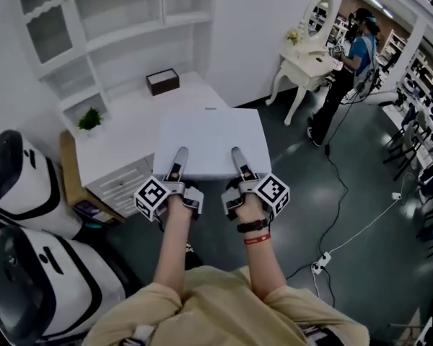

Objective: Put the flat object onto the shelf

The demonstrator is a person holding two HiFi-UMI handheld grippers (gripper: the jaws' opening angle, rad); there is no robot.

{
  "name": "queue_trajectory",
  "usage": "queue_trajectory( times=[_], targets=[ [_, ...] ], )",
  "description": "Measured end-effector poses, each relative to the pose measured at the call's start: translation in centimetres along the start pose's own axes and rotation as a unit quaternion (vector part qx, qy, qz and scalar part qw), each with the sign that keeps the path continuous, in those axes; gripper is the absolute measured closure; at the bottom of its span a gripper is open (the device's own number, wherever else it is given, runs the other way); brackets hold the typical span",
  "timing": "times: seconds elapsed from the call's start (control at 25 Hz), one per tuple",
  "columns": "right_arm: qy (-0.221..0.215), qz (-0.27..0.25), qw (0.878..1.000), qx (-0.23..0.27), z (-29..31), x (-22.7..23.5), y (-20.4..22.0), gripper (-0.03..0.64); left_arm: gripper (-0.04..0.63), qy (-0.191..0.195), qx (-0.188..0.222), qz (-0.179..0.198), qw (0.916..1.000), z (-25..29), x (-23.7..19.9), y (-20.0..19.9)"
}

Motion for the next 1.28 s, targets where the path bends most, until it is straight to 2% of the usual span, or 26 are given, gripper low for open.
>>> queue_trajectory(
  times=[0.12,0.4,0.6,0.84,1.08,1.28],
  targets=[
    [-0.008,0.007,1.0,-0.027,0.9,0.2,0.5,0.229,0.235,-0.012,0.027,0.016,0.9994,-0.8,0.0,-0.6],
    [-0.011,0.015,0.997,-0.077,4.3,0.4,2.3,0.229,0.235,-0.034,0.072,0.027,0.9965,-0.8,-0.4,-2.7],
    [-0.01,0.019,0.994,-0.105,11.3,1.3,7.7,0.229,0.235,-0.049,0.1,0.017,0.9936,2.9,-3.5,-8.7],
    [-0.021,0.018,0.992,-0.127,16.8,0.1,11.7,0.229,0.235,-0.044,0.129,0.029,0.9903,5.6,-3.8,-14.0],
    [-0.031,0.022,0.989,-0.145,21.2,-1.0,14.6,0.229,0.235,-0.046,0.15,0.024,0.9872,7.8,-3.9,-17.8],
    [-0.027,0.028,0.988,-0.153,23.0,-1.2,16.3,0.229,0.235,-0.058,0.156,0.034,0.9855,8.5,-4.1,-19.8]
  ],
)
Point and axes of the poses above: the fingertips, and each gripper's own axes: z forward along the fingers, x to its right, y out of its underside, the point moved 10 cm from there along -z, backward along the fingers, and after that the axes turned 13 degrees about x, right-handed, at the moved point
